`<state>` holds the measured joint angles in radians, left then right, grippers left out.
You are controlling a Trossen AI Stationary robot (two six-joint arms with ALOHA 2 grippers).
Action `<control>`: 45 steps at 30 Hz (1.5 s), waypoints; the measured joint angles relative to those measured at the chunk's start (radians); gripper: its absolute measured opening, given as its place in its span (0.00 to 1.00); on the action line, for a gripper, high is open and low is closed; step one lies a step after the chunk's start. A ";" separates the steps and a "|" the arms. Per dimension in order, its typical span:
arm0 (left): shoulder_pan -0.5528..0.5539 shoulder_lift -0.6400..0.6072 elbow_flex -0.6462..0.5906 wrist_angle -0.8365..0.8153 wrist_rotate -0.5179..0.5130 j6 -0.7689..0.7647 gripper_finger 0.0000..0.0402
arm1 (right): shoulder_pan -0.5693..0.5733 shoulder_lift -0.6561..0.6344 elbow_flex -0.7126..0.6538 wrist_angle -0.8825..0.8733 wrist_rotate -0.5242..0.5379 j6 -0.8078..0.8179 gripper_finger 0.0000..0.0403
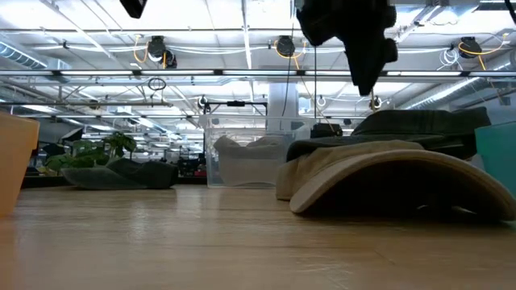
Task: Pick & Place hat
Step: Put the right black cap into the orange bin
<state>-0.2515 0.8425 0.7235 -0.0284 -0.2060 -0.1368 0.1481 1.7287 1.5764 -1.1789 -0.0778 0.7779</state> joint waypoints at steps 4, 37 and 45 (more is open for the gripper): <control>-0.016 0.000 0.000 0.000 0.000 0.000 0.06 | -0.018 0.035 0.000 -0.009 0.004 -0.004 0.38; -0.018 0.000 0.000 0.002 -0.005 0.021 0.06 | -0.055 0.058 -0.133 0.047 -0.047 -0.165 0.01; -0.018 0.000 0.000 0.003 -0.009 0.174 0.06 | 0.029 -0.021 0.033 0.025 0.183 -0.506 0.00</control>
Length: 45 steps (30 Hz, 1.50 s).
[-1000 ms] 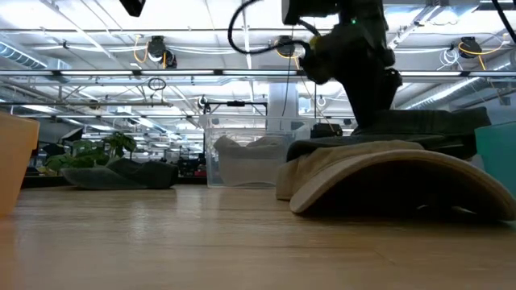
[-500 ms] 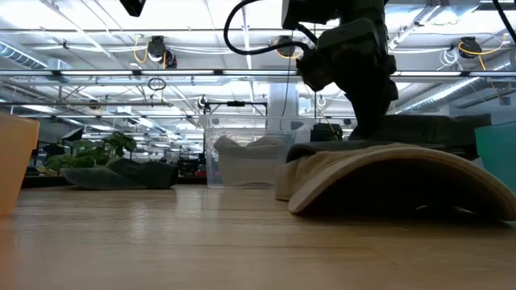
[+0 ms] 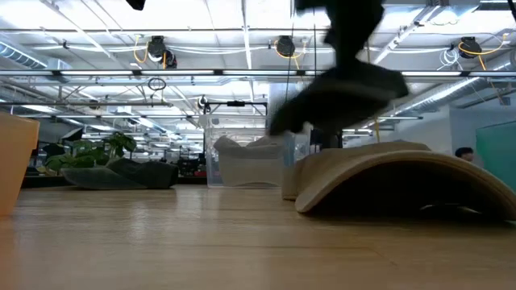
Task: Pick & Place hat
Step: Put the right black cap into the orange bin
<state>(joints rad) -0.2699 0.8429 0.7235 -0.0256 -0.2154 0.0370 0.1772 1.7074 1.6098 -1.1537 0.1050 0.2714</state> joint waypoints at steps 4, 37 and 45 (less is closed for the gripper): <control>-0.001 0.000 0.000 0.000 -0.002 0.014 0.06 | 0.085 -0.021 0.027 0.175 0.101 -0.184 0.00; -0.069 0.173 0.001 0.134 -0.141 0.034 0.36 | 0.187 0.146 -0.136 0.576 0.204 -0.316 0.19; -0.099 0.320 0.001 0.323 -0.050 0.034 0.59 | 0.286 -0.144 -0.295 0.630 0.256 -0.109 0.40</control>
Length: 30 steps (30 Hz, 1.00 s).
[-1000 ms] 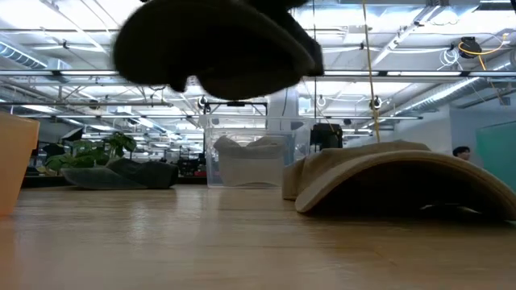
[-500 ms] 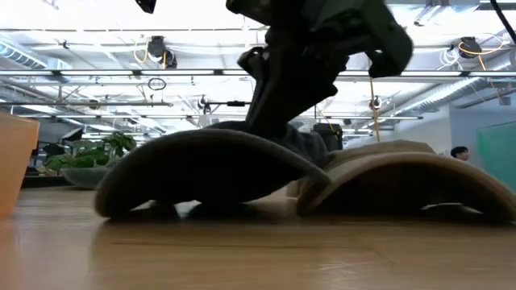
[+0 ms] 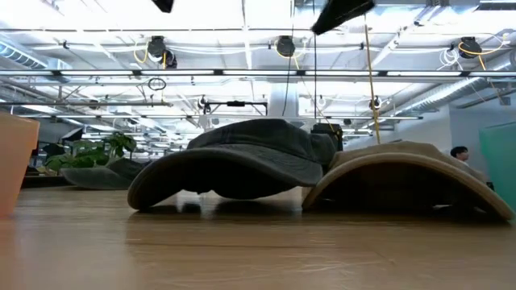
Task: Pick & Place hat
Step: Put the right black cap into the orange bin
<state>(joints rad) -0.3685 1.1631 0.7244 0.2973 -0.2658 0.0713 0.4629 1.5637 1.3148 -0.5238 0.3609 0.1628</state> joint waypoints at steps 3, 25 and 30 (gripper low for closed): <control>0.013 0.101 0.027 -0.016 0.005 -0.015 0.62 | 0.034 -0.109 -0.152 0.145 0.062 0.102 0.43; 0.137 0.588 0.450 -0.702 0.310 -0.320 0.52 | 0.184 -0.247 -0.759 0.988 0.115 0.126 0.36; 0.153 0.629 0.450 -0.681 0.365 -0.305 0.57 | 0.203 -0.248 -0.759 0.991 0.115 0.097 0.36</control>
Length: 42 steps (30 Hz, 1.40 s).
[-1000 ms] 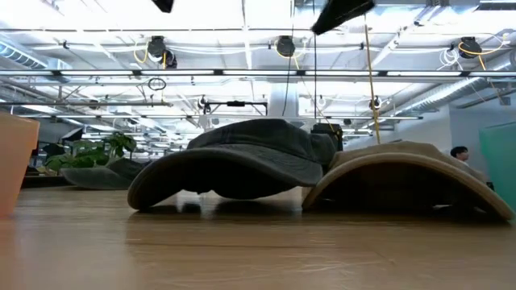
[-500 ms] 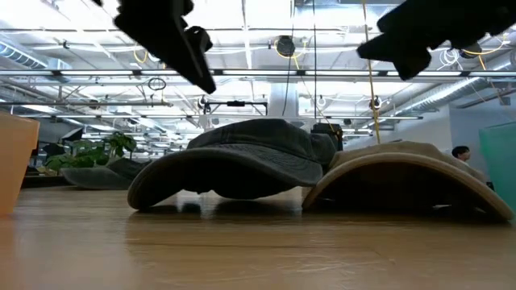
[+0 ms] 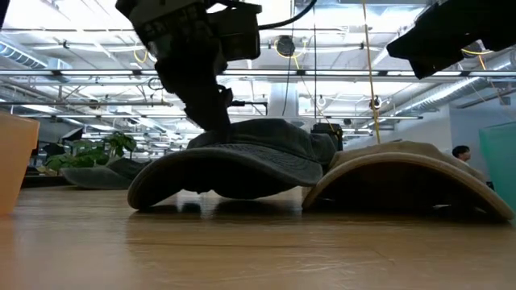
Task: Pick & Place hat
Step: Put the right black cap into the orange bin
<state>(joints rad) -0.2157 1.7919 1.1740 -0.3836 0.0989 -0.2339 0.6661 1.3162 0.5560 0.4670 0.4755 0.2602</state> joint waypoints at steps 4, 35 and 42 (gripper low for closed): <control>-0.003 0.002 0.000 -0.036 -0.032 0.023 0.55 | 0.000 0.000 0.000 0.000 0.000 -0.019 0.36; -0.231 -0.362 0.157 -0.450 -0.088 -0.246 0.02 | 0.023 0.000 0.002 -0.026 -0.001 0.020 0.34; -0.492 -0.418 0.106 -0.538 -0.106 -0.512 0.02 | 0.039 0.000 0.002 -0.014 0.000 0.014 0.34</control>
<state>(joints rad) -0.7074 1.3735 1.2799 -0.9219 -0.0066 -0.7460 0.7054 1.3159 0.5579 0.4529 0.4751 0.2745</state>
